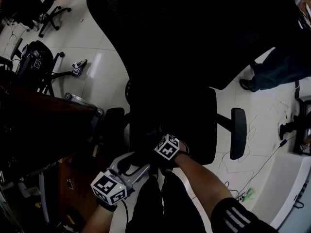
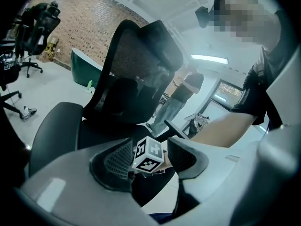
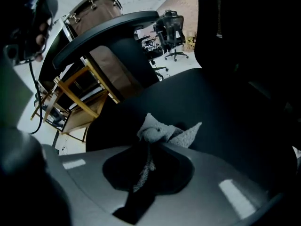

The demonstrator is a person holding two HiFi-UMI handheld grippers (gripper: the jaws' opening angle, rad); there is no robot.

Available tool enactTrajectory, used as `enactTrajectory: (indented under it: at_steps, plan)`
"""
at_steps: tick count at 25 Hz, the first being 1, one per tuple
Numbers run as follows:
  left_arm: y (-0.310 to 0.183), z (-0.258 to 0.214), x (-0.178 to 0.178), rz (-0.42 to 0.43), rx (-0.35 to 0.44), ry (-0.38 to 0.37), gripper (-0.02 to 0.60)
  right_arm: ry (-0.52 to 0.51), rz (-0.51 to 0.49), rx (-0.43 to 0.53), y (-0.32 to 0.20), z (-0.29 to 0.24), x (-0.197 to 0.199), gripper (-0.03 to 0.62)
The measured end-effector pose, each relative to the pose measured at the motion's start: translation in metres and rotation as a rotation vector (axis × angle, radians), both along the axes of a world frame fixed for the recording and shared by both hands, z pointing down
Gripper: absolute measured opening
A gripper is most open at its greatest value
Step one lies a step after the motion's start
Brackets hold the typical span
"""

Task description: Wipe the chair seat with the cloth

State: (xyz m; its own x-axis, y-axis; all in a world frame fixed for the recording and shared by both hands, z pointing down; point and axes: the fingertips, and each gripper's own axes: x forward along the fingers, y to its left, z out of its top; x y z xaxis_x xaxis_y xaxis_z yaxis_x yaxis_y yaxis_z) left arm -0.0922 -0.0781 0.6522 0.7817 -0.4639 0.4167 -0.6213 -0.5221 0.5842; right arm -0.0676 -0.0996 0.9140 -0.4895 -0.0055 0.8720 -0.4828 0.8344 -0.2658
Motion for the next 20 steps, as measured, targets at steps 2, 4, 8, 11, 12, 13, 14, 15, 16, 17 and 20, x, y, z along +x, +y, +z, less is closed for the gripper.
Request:
enactTrajectory:
  at_steps: [2,4,8,11,12,13,14,15,16,17,20]
  plan:
    - [0.002,0.000,0.000,0.004,-0.003,0.001,0.254,0.047,0.008,0.002,0.004,0.005,0.034,0.040]
    - [0.003,0.000,0.002,0.012,-0.004,-0.001,0.253,0.101,0.045,0.002,0.003,0.009,0.074,0.040]
    - [0.011,0.004,0.008,0.043,-0.003,-0.007,0.253,0.190,0.145,0.009,-0.001,0.010,0.149,0.040]
    - [0.013,0.000,0.012,0.054,0.002,-0.009,0.254,0.246,0.194,0.010,-0.002,0.009,0.187,0.040]
    - [0.014,-0.001,0.012,0.056,0.004,-0.008,0.254,0.260,0.215,0.007,-0.003,0.007,0.195,0.040]
    - [0.016,-0.001,0.012,0.059,0.005,-0.007,0.253,0.268,0.238,0.004,-0.004,0.005,0.200,0.040]
    - [0.017,-0.001,0.012,0.061,0.006,-0.009,0.254,0.264,0.255,0.007,-0.006,0.001,0.200,0.040]
    - [0.019,-0.001,0.011,0.063,0.006,-0.011,0.254,0.244,0.259,0.017,-0.009,-0.004,0.194,0.040]
    - [0.021,-0.001,0.009,0.063,0.005,-0.016,0.254,0.217,0.253,0.029,-0.011,-0.009,0.183,0.040]
    - [0.022,-0.001,0.006,0.060,0.004,-0.021,0.253,0.188,0.244,0.037,-0.013,-0.015,0.168,0.040]
    - [0.027,0.000,-0.007,0.040,-0.005,-0.035,0.253,0.076,0.211,0.039,-0.011,-0.032,0.103,0.040]
